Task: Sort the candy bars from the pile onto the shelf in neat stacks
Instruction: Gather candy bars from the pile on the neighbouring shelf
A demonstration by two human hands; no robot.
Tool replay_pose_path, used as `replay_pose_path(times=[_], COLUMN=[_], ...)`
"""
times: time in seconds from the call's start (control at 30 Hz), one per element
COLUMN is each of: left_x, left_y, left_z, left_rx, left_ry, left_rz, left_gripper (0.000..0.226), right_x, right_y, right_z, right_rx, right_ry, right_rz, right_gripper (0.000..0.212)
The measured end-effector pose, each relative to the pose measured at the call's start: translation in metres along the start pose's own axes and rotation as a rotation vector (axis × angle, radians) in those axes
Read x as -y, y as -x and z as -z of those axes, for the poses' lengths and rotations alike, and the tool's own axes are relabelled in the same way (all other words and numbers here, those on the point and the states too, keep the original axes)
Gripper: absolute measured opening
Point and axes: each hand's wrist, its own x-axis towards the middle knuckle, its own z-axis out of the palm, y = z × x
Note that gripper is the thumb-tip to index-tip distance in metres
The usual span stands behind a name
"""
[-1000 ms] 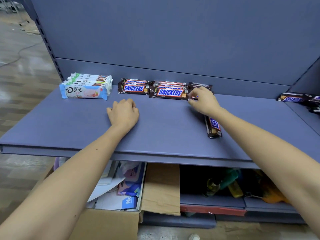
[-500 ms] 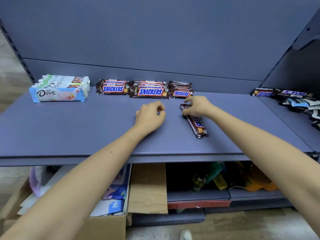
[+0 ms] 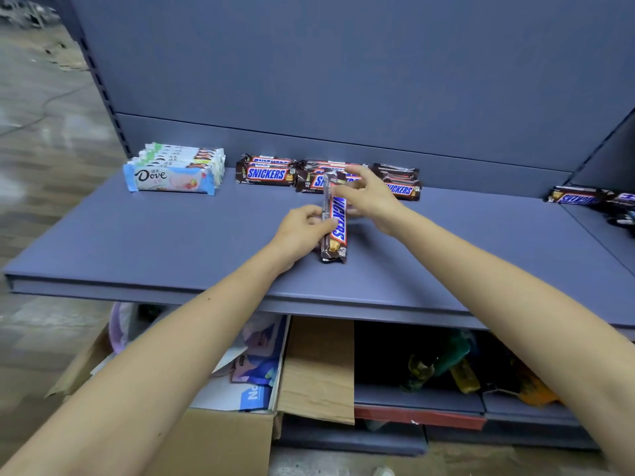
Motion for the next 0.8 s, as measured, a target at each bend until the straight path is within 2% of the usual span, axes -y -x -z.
replay_pose_path(times=[0.07,0.17,0.33,0.4,0.43,0.57,0.7,0.8], left_x=[0.000,0.000,0.001,0.001,0.002,0.003,0.006,0.009], left_y=[0.001,-0.003,-0.005,-0.004,-0.005,-0.007,-0.010,-0.013], left_z=[0.005,0.011,0.015,0.016,0.017,0.020,0.030,0.033], left_rx=[-0.038,-0.155,-0.242,-0.244,-0.246,-0.216,-0.213,-0.158], left_ry=[0.238,0.478,0.561,0.554,0.530,0.227,-0.355,-0.496], left_rz=[0.051,0.084,0.092,0.089,0.087,0.070,0.016,-0.050], left_gripper=[0.008,0.018,0.019,0.018,0.018,0.001,0.019,0.018], right_x=[0.003,0.000,-0.004,-0.003,-0.003,-0.006,-0.010,-0.014], right_y=[0.003,0.012,0.017,0.016,0.016,0.014,0.003,-0.005], right_z=[0.000,0.000,-0.007,-0.010,-0.012,-0.012,0.000,0.012], right_rx=[0.011,0.090,0.219,0.210,0.198,0.165,0.002,-0.128], right_ry=[-0.032,-0.008,0.087,0.080,0.076,0.142,0.390,0.572], right_rz=[-0.027,-0.048,0.036,0.058,0.064,0.101,0.180,0.212], right_gripper=[0.039,0.011,0.017,0.010,0.004,0.009,0.020,0.024])
